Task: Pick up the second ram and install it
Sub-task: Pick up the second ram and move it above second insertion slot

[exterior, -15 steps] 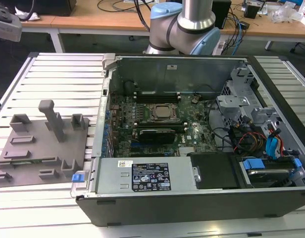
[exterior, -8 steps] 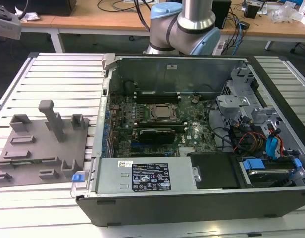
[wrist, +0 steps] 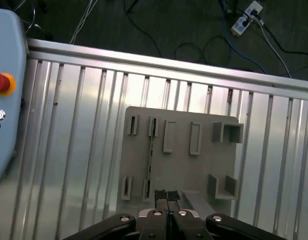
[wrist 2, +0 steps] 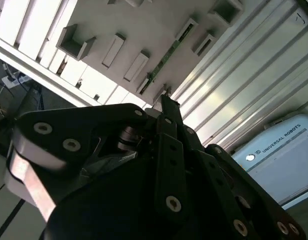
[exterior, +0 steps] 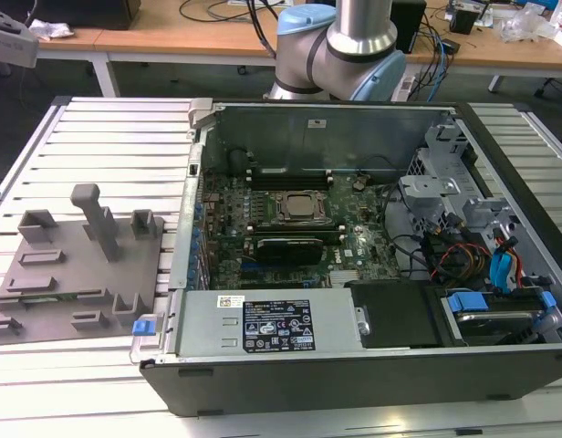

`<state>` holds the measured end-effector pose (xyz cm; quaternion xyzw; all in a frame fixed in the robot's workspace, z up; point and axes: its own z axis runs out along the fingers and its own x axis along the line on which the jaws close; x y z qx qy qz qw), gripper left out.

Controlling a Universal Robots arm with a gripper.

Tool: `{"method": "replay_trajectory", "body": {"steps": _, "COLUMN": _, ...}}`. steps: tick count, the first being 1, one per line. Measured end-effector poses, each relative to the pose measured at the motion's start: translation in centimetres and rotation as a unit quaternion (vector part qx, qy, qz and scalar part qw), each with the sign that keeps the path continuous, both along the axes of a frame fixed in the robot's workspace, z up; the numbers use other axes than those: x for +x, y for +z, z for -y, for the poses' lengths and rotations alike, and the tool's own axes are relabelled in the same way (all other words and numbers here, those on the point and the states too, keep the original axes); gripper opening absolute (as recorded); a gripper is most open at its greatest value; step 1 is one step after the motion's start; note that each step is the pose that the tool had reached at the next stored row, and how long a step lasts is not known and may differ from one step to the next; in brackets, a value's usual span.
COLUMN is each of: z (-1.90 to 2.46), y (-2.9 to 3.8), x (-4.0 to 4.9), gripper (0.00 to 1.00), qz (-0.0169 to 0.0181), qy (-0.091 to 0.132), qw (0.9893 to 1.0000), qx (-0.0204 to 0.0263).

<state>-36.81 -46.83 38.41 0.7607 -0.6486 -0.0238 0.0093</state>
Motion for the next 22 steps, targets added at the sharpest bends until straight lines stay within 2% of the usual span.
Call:
{"method": "replay_trajectory", "body": {"steps": 3, "z": 0.00, "y": 0.00, "x": 0.00, "gripper": 0.11, "qz": 0.0000, "qy": 0.019, "qw": 0.9998, "qx": 0.0000}}
{"method": "replay_trajectory", "body": {"steps": 4, "z": 0.00, "y": 0.00, "x": 0.00, "gripper": 0.11, "qz": 0.0000, "qy": 0.017, "qw": 0.9998, "qx": 0.0003}}
{"method": "replay_trajectory", "body": {"steps": 7, "z": 0.00, "y": -0.06, "x": 0.00, "gripper": 0.11, "qz": 0.0000, "qy": -0.012, "qw": 0.9999, "qx": 0.0004}}
{"method": "replay_trajectory", "body": {"steps": 8, "z": 0.00, "y": -0.09, "x": 0.00, "gripper": 0.11, "qz": 0.0000, "qy": -0.029, "qw": 0.9996, "qx": 0.0003}}
{"method": "replay_trajectory", "body": {"steps": 9, "z": 0.00, "y": -0.13, "x": 0.00, "gripper": 0.11, "qz": 0.0000, "qy": -0.060, "qw": 0.9982, "qx": 0.0003}}
{"method": "replay_trajectory", "body": {"steps": 10, "z": 0.00, "y": -0.16, "x": 0.00, "gripper": 0.11, "qz": 0.0000, "qy": -0.078, "qw": 0.9969, "qx": 0.0003}}
{"method": "replay_trajectory", "body": {"steps": 11, "z": 0.00, "y": -0.17, "x": 0.00, "gripper": 0.11, "qz": 0.0000, "qy": -0.085, "qw": 0.9964, "qx": 0.0003}}
{"method": "replay_trajectory", "body": {"steps": 13, "z": 0.00, "y": -0.19, "x": 0.00, "gripper": 0.11, "qz": 0.0000, "qy": -0.105, "qw": 0.9945, "qx": 0.0003}}
{"method": "replay_trajectory", "body": {"steps": 16, "z": 0.00, "y": -0.22, "x": 0.00, "gripper": 0.11, "qz": 0.0000, "qy": -0.145, "qw": 0.9895, "qx": 0.0003}}
{"method": "replay_trajectory", "body": {"steps": 17, "z": 0.00, "y": -0.23, "x": 0.00, "gripper": 0.11, "qz": 0.0001, "qy": -0.153, "qw": 0.9883, "qx": 0.0003}}
{"method": "replay_trajectory", "body": {"steps": 22, "z": 0.00, "y": -0.23, "x": 0.00, "gripper": 0.11, "qz": 0.0000, "qy": -0.154, "qw": 0.9881, "qx": 0.0003}}
